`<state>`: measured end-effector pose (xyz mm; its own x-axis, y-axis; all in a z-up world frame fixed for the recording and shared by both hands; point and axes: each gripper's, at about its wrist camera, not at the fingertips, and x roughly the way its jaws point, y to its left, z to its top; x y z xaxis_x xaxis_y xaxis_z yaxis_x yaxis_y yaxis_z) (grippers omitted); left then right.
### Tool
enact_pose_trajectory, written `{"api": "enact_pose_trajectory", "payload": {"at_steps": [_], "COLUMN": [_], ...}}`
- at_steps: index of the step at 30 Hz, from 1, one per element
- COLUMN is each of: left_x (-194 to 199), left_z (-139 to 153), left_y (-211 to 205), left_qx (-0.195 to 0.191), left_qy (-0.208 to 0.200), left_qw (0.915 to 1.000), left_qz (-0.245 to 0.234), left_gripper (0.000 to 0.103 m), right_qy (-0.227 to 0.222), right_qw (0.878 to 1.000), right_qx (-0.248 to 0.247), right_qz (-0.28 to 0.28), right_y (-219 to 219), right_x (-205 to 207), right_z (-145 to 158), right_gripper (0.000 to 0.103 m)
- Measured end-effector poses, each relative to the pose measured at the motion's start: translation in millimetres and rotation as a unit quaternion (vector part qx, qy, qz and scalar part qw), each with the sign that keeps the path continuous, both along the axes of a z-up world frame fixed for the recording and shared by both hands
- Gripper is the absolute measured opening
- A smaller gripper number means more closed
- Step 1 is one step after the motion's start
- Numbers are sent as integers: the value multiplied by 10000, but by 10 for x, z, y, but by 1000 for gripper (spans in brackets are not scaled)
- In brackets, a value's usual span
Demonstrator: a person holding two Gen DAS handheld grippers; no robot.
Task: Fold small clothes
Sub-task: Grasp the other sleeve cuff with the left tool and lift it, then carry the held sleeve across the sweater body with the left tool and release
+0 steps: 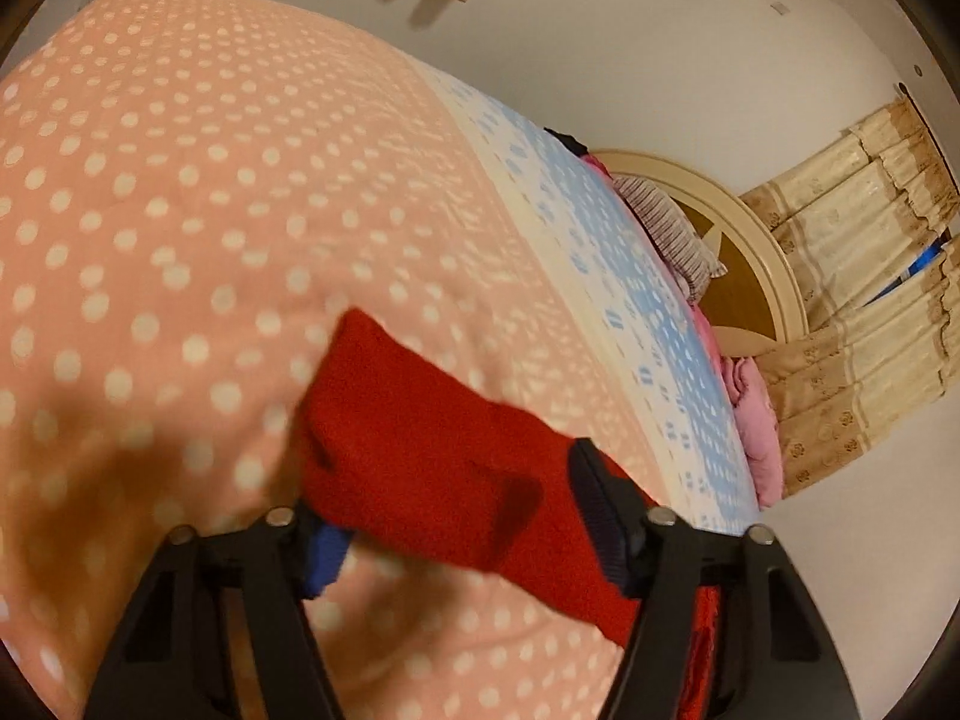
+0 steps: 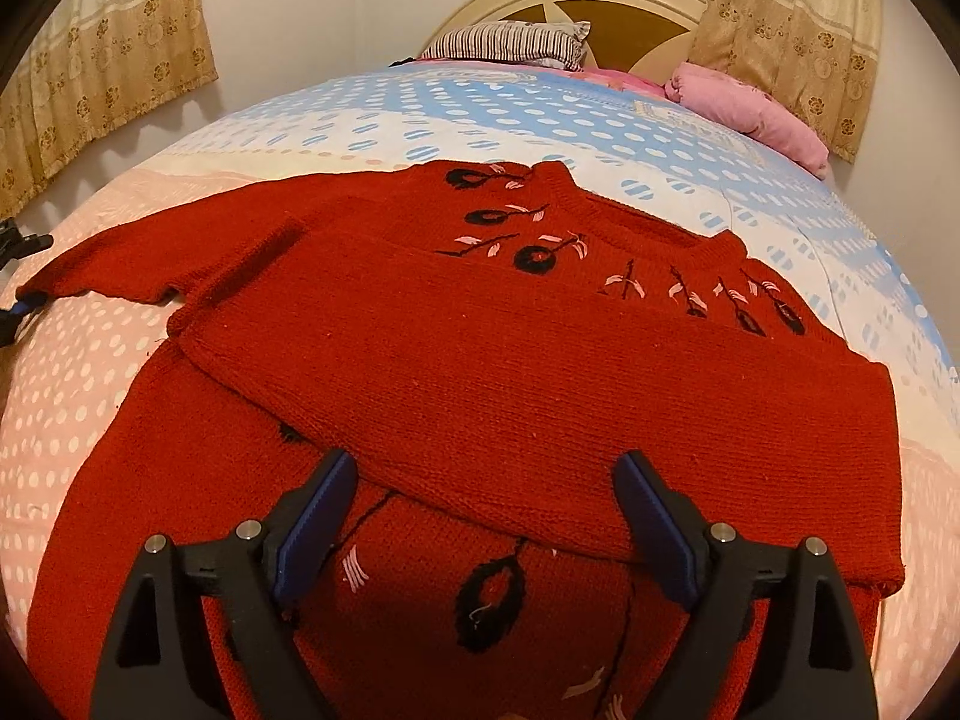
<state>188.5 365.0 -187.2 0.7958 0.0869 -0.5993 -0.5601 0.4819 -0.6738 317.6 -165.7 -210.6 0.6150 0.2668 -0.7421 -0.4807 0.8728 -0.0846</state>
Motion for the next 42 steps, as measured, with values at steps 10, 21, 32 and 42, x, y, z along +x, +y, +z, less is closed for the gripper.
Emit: {"api": "enact_pose_trajectory", "payload": {"at_steps": [10, 21, 32, 42], "left_x": [-171, 66, 244, 522], "left_z": [241, 875, 1483, 1789], "left_y": [78, -200, -544, -1036], "left_qx": [381, 1138, 1540, 1674], "left_qy": [-189, -457, -1051, -1244], "left_qw": [9987, 9899, 9751, 9639], "left_qz": [-284, -718, -1201, -1655], "left_gripper": [8, 7, 7, 7], "right_qy": [-2, 196, -5, -152], "right_qw": [10000, 9991, 9973, 9955], "right_qx": [2, 365, 731, 920], "right_qz": [-9, -8, -90, -149], "right_y": [3, -109, -476, -798], "right_x": [-1, -5, -248, -449], "right_z": [-7, 98, 350, 488], "right_gripper": [89, 90, 90, 90]}}
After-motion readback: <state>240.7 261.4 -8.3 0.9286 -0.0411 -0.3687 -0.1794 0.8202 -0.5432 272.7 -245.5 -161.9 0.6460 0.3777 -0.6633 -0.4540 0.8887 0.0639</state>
